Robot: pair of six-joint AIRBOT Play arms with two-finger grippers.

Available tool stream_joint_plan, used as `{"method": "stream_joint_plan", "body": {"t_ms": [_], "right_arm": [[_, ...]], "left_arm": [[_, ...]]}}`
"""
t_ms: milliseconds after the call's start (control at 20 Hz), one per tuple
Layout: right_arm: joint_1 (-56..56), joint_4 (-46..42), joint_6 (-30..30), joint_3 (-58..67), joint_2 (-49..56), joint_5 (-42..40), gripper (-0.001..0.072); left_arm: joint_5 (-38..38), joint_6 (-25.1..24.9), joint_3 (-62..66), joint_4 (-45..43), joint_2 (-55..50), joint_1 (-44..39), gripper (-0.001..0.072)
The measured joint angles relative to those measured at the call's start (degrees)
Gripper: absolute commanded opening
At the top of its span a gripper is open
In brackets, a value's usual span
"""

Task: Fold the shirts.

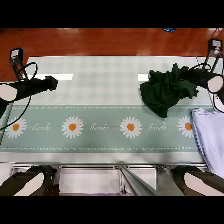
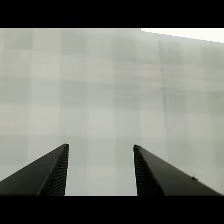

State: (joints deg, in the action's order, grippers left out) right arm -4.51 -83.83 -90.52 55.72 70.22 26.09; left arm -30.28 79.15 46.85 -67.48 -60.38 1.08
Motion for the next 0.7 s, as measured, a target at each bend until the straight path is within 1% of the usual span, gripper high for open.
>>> {"method": "stream_joint_plan", "body": {"t_ms": [250,300,350,400,500,700], "right_arm": [[-1.4,-0.1,-0.9,6.7,14.7,7.2,0.0407],[-1.5,0.5,-0.9,8.0,17.3,8.5,0.0354],[-1.6,1.0,-1.0,9.0,19.3,9.9,0.0168],[-1.6,1.7,-1.0,10.2,21.0,11.4,0.0023],[-1.7,3.3,0.2,12.4,23.2,14.4,0.0020],[-1.7,6.7,5.7,19.8,24.2,24.5,0.0020]], "left_arm": [[1.9,1.3,0.0,0.0,-2.6,0.0,0.0504],[1.7,1.5,0.0,0.0,-2.9,-0.1,0.0505],[1.1,1.5,0.0,0.0,-3.0,-0.1,0.0504],[0.0,1.5,0.1,0.0,-3.2,-0.1,0.0504],[-3.3,1.7,1.1,0.0,-3.3,0.4,0.0504],[-15.9,2.3,5.0,0.0,-2.0,4.5,0.0503]]}}
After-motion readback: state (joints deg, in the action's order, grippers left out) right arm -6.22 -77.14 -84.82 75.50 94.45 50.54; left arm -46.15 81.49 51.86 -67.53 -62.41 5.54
